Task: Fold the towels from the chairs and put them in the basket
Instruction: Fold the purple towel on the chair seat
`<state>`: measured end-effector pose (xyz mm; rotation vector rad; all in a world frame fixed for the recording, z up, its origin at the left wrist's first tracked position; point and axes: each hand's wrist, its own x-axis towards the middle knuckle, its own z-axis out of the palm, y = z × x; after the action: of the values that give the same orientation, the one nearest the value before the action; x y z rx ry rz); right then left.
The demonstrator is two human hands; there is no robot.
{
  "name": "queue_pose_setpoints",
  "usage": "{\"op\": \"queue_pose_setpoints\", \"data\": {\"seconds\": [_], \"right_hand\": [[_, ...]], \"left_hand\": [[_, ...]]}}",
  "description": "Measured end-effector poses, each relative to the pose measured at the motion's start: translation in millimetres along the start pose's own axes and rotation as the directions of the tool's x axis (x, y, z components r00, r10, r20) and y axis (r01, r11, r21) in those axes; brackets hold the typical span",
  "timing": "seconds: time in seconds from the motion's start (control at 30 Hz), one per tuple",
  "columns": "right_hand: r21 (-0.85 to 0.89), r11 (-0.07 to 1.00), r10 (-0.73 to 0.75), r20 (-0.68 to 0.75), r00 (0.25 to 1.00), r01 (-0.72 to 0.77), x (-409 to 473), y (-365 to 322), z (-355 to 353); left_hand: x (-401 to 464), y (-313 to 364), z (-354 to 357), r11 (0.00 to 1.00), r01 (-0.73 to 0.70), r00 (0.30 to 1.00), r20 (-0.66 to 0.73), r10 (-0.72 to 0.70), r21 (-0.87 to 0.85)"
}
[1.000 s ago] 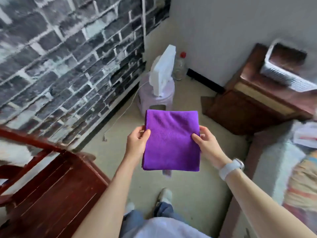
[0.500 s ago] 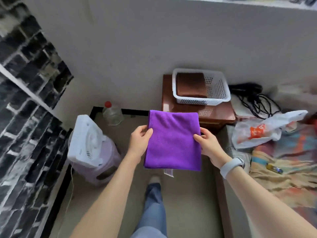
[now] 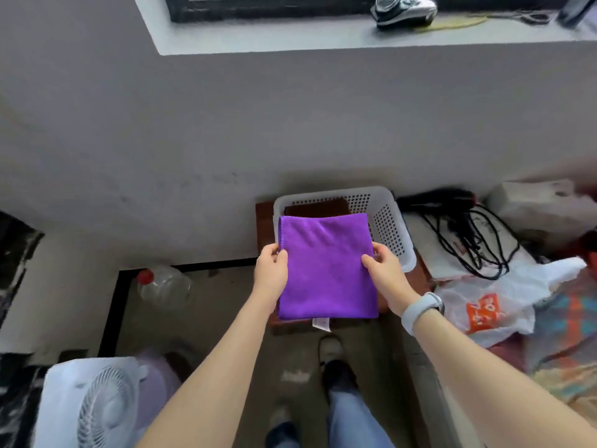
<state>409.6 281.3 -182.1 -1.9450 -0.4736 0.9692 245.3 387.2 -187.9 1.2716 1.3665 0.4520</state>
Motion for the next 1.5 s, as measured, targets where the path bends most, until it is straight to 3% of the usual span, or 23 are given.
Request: {"op": "queue_pose_setpoints", "data": {"seconds": [0.37, 0.6, 0.8, 0.87, 0.9, 0.97, 1.03, 1.07, 1.2, 1.5], "right_hand": [[-0.065, 0.996, 0.071, 0.182, 0.981, -0.060, 138.9, 5.3, 5.2], [-0.022, 1.000, 0.027, 0.248, 0.968, -0.022, 147.8, 15.5, 1.3], [-0.105, 0.993, 0.073, 0.253, 0.965, -0.047, 152.2, 10.7, 4.0], [-0.270, 0.960, -0.033, 0.182, 0.983, 0.082, 150.7, 5.6, 5.9], [-0.418, 0.883, -0.175, 0.132, 0.976, 0.215, 148.2, 3.3, 6.1], [-0.664, 0.571, -0.491, 0.197, 0.849, 0.484, 145.0, 3.1, 9.7], [-0.718, 0.288, -0.568, 0.405, 0.717, 0.634, 144.5, 10.0, 18.0], [-0.722, 0.231, -0.526, 0.471, 0.708, 0.652, 146.0, 13.5, 22.4], [-0.759, 0.303, -0.317, 0.489, 0.812, 0.576, 168.9, 33.6, 30.9], [-0.735, 0.350, -0.312, 0.494, 0.812, 0.581, 180.5, 47.5, 35.5]], "left_hand": [[101.5, 1.5, 68.6, 0.975, 0.170, 0.970, -0.197, -0.140, 0.142], [94.0, -7.1, 83.7, 0.980, 0.072, 0.903, -0.430, 0.016, 0.186], [100.0, -7.2, 85.3, 0.966, 0.045, 0.881, -0.466, 0.082, 0.255], [102.6, -4.2, 86.1, 0.910, -0.031, 0.867, -0.442, 0.230, 0.413], [104.7, -3.7, 87.9, 0.838, -0.089, 0.857, -0.388, 0.340, 0.538], [110.1, -8.1, 93.9, 0.638, -0.219, 0.850, -0.176, 0.496, 0.738], [116.4, -15.3, 98.8, 0.540, -0.280, 0.890, 0.004, 0.456, 0.794], [121.2, -20.4, 99.8, 0.534, -0.273, 0.912, 0.039, 0.408, 0.800], [141.0, -35.7, 101.2, 0.507, -0.236, 0.936, 0.054, 0.347, 0.829], [149.6, -42.3, 106.5, 0.414, -0.223, 0.929, 0.063, 0.366, 0.883]]}}
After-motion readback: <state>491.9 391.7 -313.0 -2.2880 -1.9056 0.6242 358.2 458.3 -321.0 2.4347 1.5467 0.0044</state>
